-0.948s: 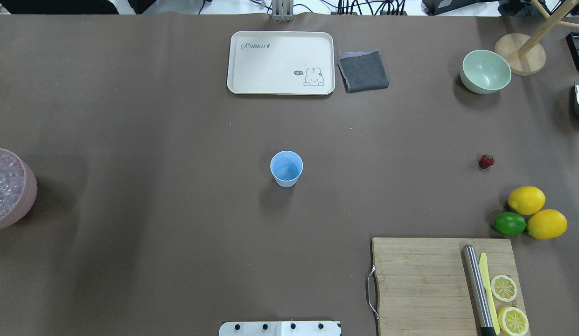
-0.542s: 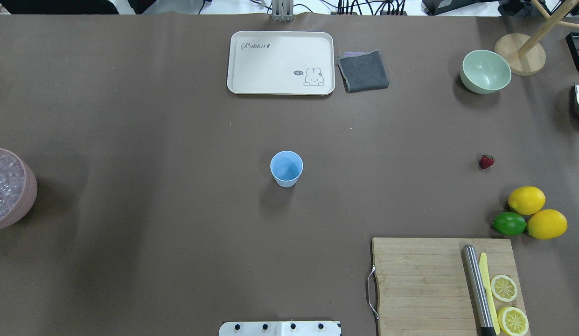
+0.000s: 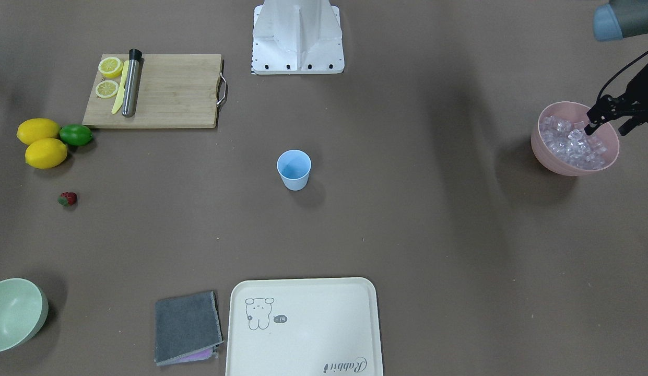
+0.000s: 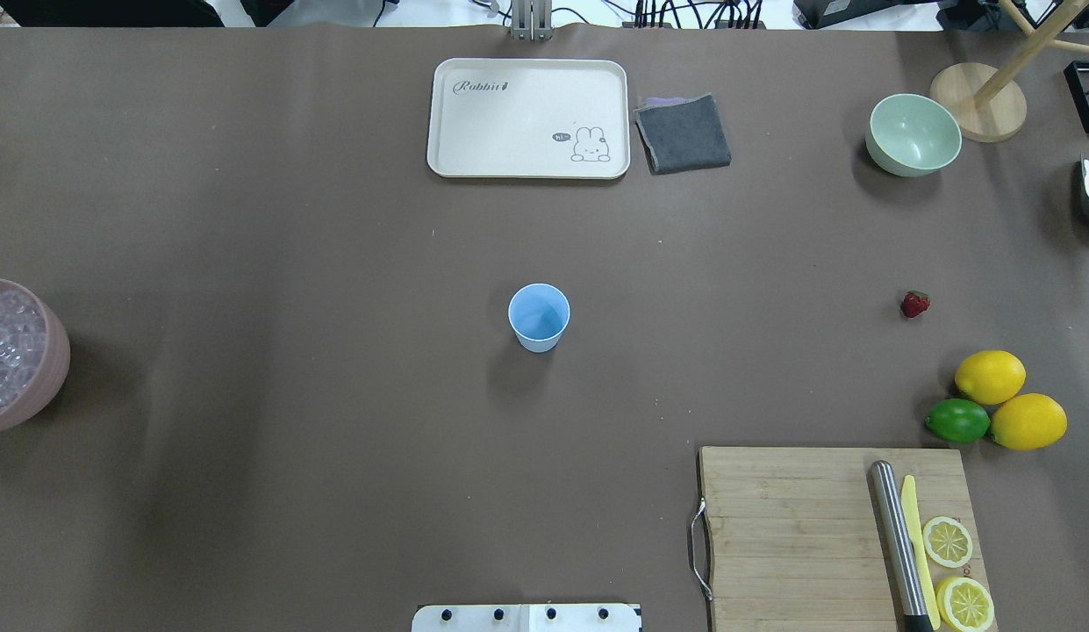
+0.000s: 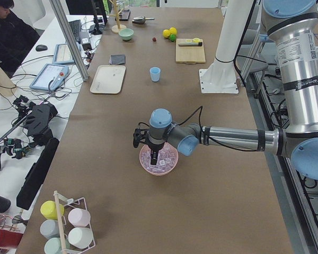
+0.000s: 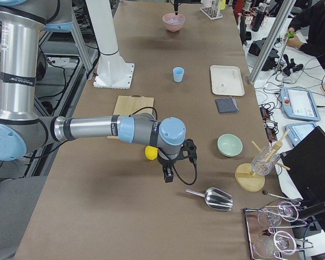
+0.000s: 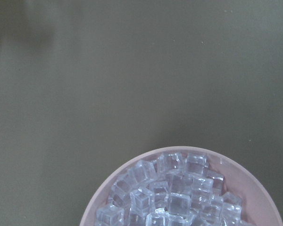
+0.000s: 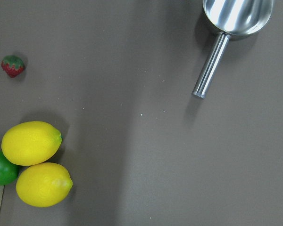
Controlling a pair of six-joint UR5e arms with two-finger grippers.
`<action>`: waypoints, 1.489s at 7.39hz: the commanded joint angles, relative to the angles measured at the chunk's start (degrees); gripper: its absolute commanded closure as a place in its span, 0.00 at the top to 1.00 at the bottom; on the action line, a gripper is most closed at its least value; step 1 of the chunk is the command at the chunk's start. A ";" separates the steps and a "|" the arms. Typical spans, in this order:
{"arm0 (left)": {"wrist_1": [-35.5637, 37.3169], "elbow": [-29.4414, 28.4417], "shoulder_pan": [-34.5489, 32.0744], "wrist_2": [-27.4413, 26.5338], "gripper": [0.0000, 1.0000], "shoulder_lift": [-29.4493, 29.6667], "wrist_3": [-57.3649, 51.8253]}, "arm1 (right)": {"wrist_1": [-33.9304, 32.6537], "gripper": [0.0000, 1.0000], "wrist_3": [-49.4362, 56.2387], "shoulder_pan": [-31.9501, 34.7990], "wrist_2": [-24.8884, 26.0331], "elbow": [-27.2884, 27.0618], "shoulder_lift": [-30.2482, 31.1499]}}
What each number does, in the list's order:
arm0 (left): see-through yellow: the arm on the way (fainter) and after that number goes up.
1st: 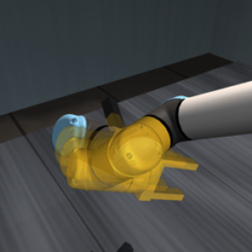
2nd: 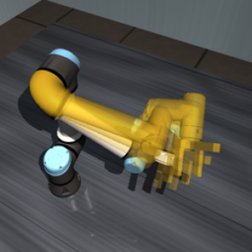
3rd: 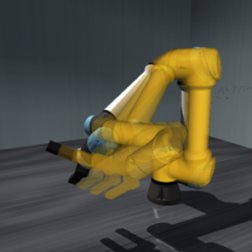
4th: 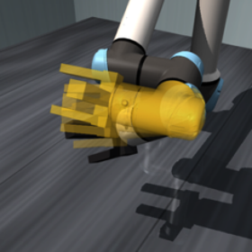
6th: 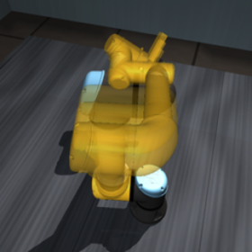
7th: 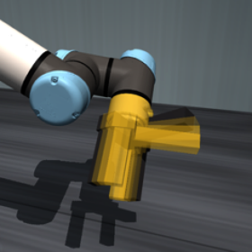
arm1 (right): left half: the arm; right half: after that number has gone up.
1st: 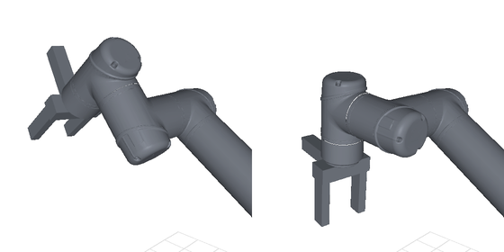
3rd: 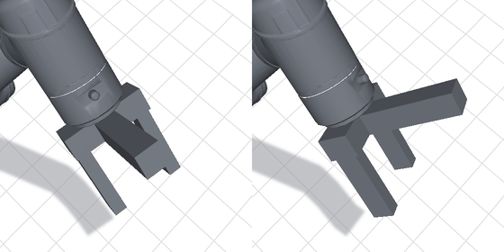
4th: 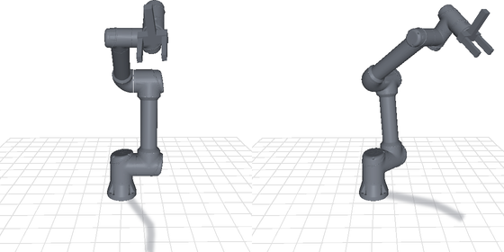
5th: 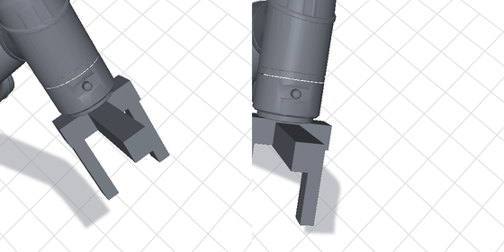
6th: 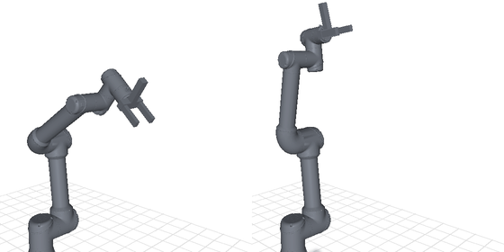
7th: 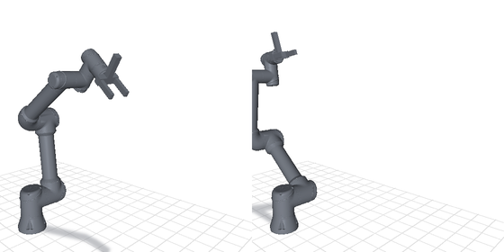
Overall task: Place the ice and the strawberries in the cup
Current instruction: 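Lower the left gripper into the pink bowl and grasp an ice cube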
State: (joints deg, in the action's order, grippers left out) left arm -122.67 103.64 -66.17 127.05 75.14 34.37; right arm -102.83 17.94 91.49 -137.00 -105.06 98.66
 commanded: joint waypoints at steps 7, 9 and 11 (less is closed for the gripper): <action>-3.89 -3.71 3.86 -2.08 0.71 -0.34 -1.41 | 0.00 1.00 -0.01 0.00 -1.08 0.03 1.00; -3.98 -4.06 6.05 -2.25 0.70 -0.34 -1.58 | 0.00 1.00 -0.01 0.00 -1.43 -0.06 1.00; -3.98 -4.15 6.05 -2.25 0.64 -0.34 -1.67 | 0.00 1.00 -0.01 0.00 -1.78 -0.06 1.00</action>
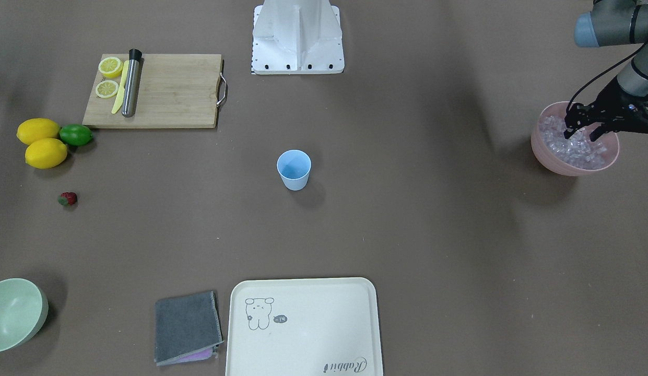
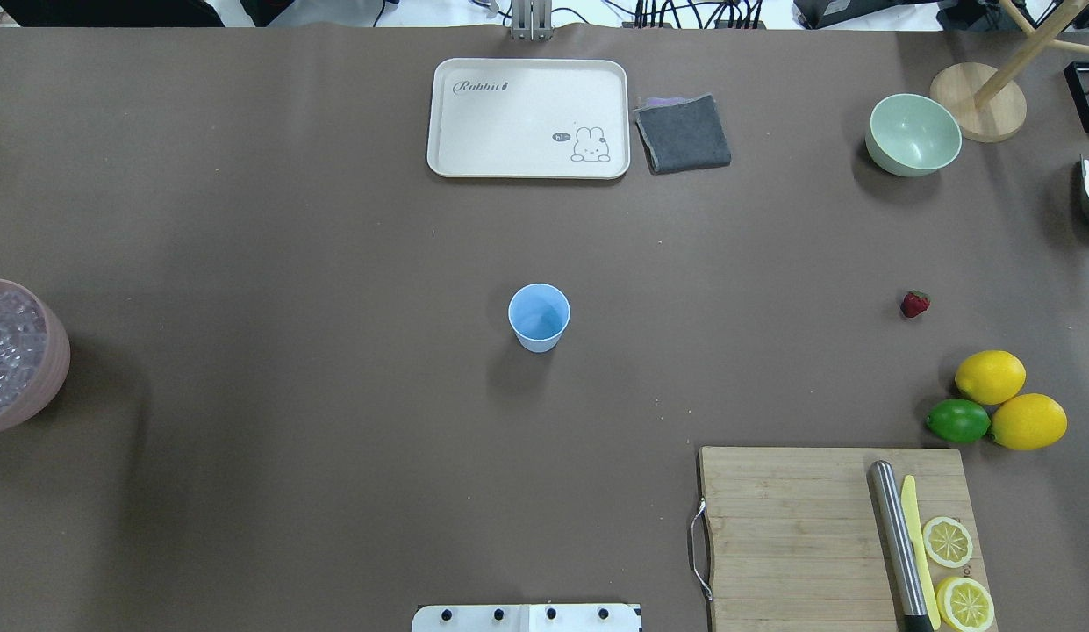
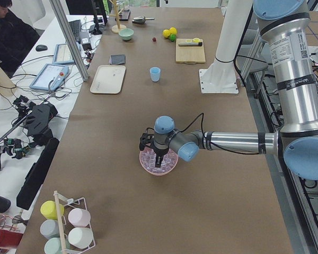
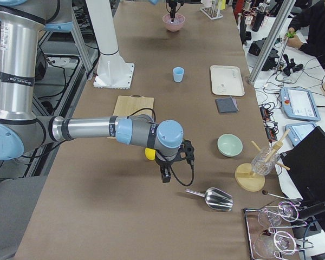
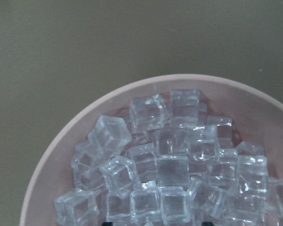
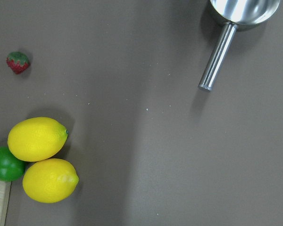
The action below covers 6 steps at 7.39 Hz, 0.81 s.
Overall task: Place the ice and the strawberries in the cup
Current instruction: 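Lower the left gripper into the pink bowl and grasp an ice cube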
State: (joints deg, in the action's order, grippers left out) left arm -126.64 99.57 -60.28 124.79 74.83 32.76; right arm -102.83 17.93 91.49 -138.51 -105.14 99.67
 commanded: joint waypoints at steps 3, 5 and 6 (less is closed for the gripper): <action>-0.01 -0.08 0.17 0.02 0.30 -0.04 -0.07 | 0.00 1.00 0.00 0.00 -0.87 -0.07 0.00; -0.01 -0.08 0.26 -0.07 0.36 -0.13 -0.07 | 0.00 1.00 -0.35 0.00 -2.11 -0.07 0.00; -0.01 -0.08 0.17 -0.07 0.35 -0.13 -0.07 | 0.00 1.00 -0.44 0.00 -2.11 -0.16 0.00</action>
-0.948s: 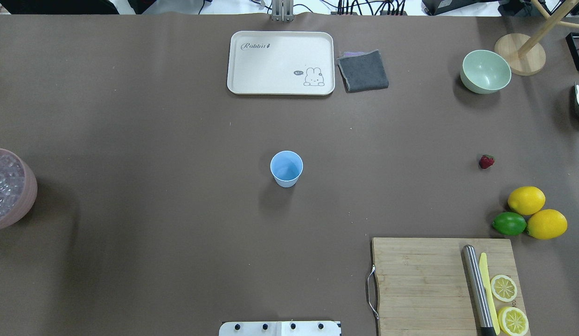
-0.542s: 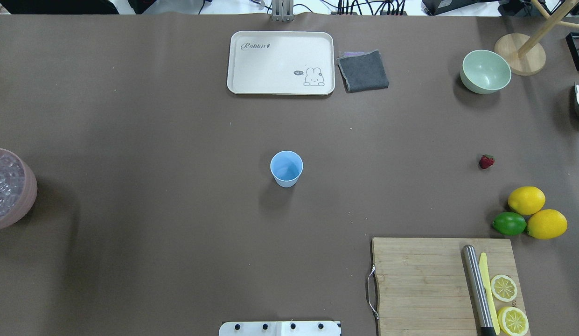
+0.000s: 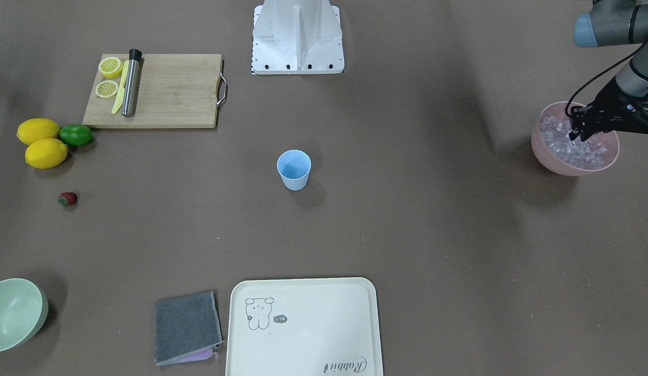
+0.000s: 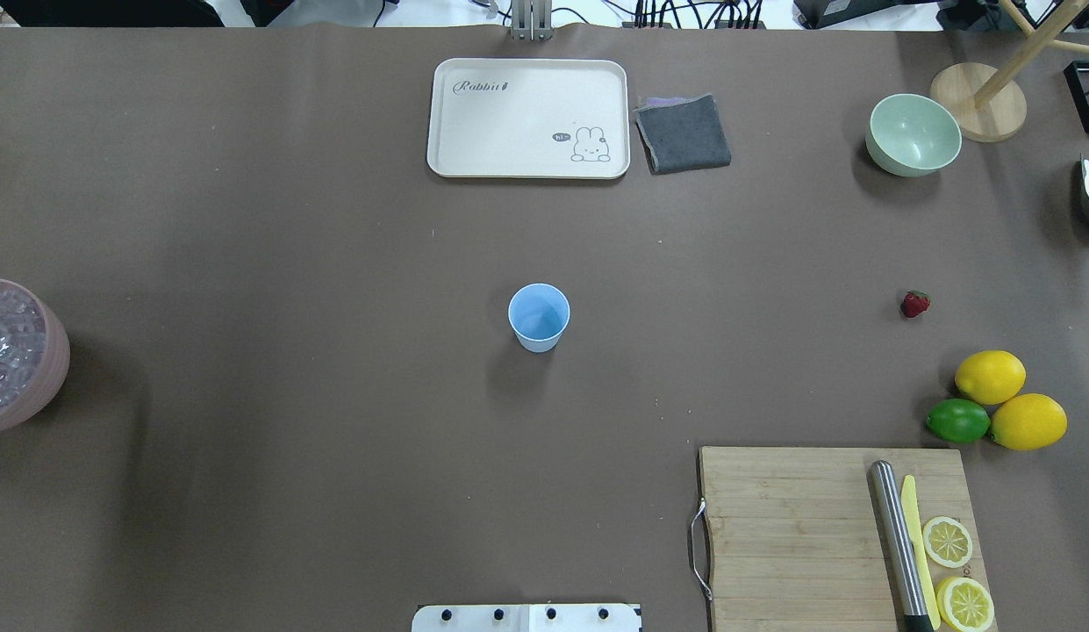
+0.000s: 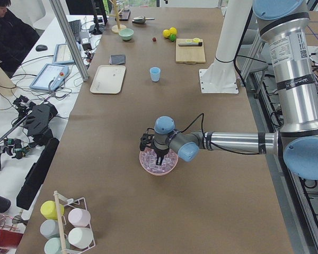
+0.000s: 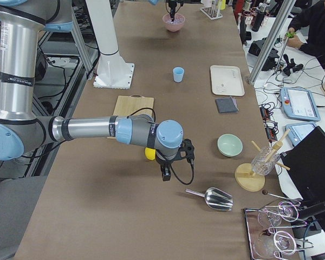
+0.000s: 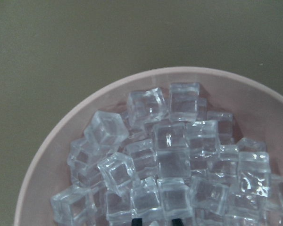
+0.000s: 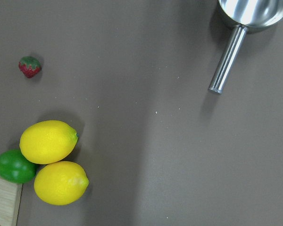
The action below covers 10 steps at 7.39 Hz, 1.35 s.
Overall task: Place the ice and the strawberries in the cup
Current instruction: 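Lower the left gripper into the pink bowl and grasp an ice cube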
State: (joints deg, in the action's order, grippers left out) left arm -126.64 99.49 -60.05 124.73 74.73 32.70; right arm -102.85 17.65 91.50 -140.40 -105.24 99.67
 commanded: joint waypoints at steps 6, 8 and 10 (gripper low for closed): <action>-0.01 0.27 0.20 -0.01 0.62 0.06 -0.26 | -0.07 1.00 -0.25 0.00 -0.31 0.04 0.00; -0.01 0.18 1.34 -0.01 0.60 -0.11 -0.26 | -0.15 1.00 -0.25 0.00 -0.75 0.04 0.09; -0.01 0.36 1.69 -0.01 0.35 -0.11 -0.26 | -0.24 1.00 -0.25 0.00 -0.75 -0.05 0.44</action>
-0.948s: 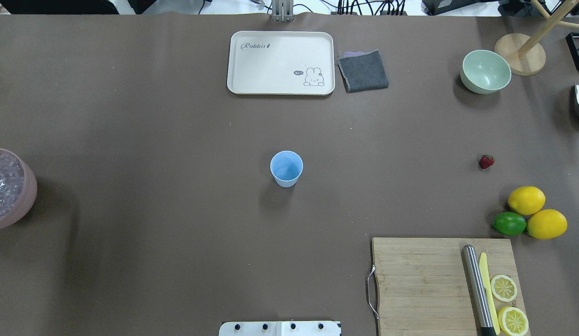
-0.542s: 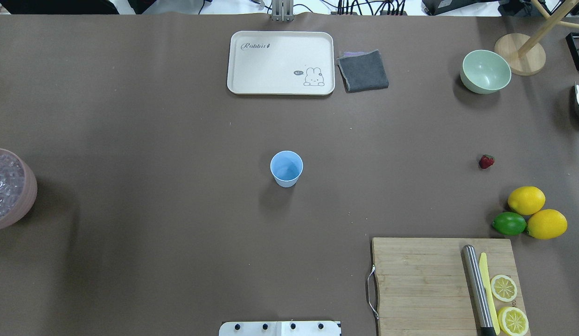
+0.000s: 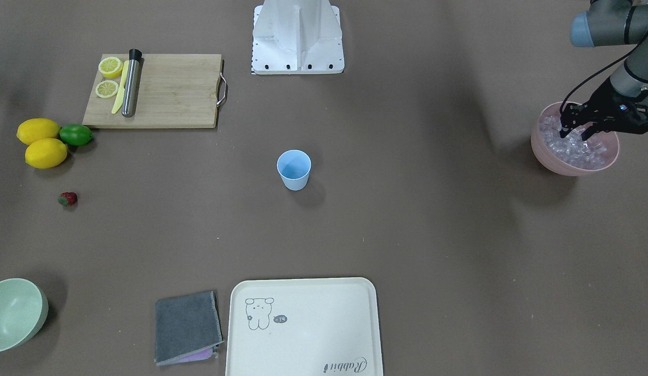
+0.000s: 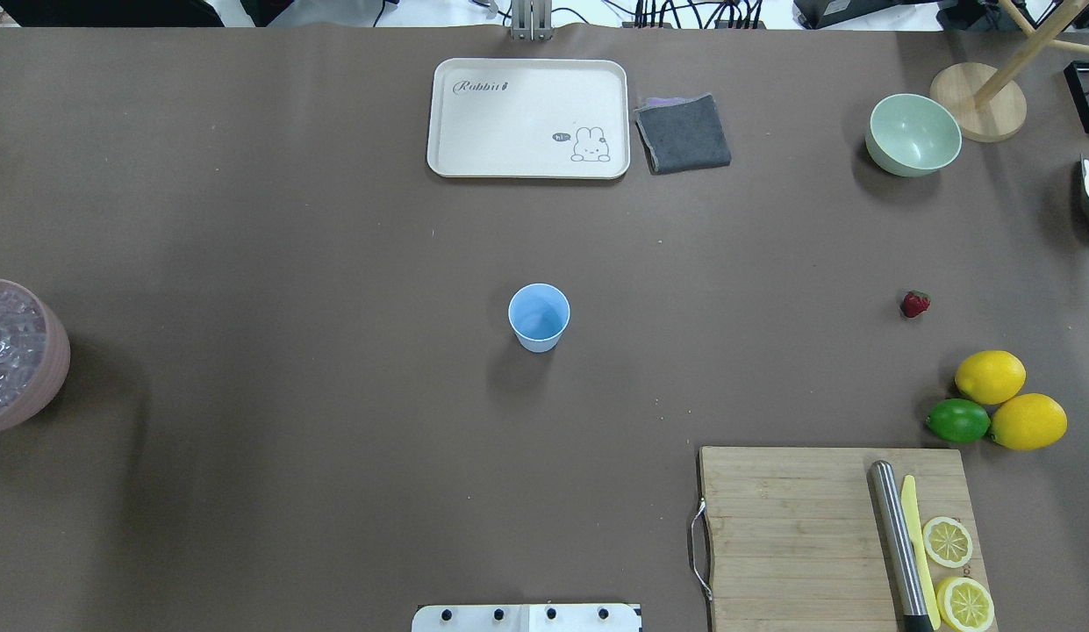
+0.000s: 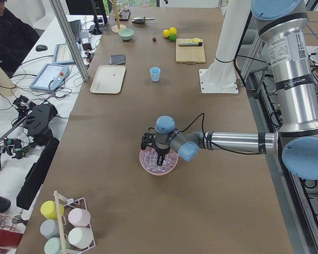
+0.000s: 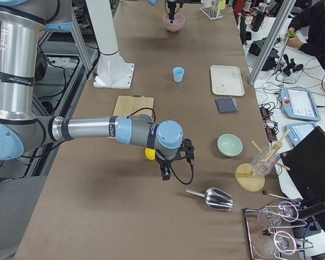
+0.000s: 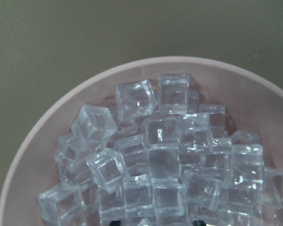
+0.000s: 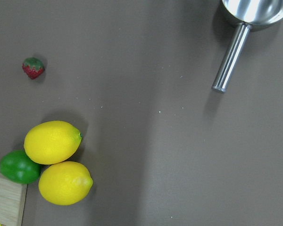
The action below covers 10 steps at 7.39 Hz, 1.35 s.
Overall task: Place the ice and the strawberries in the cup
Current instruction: 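Lower the left gripper into the pink bowl and grasp an ice cube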
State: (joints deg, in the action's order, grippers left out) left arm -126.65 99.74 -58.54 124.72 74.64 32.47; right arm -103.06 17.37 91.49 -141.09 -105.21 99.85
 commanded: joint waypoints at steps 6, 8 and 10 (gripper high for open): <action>1.67 3.61 -1.48 4.63 0.00 -1.07 -0.21 | -0.48 1.00 -0.14 0.00 -0.67 -2.54 2.28; 8.21 7.89 -3.95 7.73 0.00 -0.38 -0.21 | -0.21 1.00 -0.14 0.00 -0.67 -2.54 2.20; 24.63 13.53 -5.69 7.47 0.00 8.71 -0.21 | 0.14 1.00 -0.14 0.00 -0.67 -2.54 2.20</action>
State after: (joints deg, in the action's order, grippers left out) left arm -111.37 110.28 -62.91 132.16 77.87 32.26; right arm -103.15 17.23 91.50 -141.77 -107.75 102.06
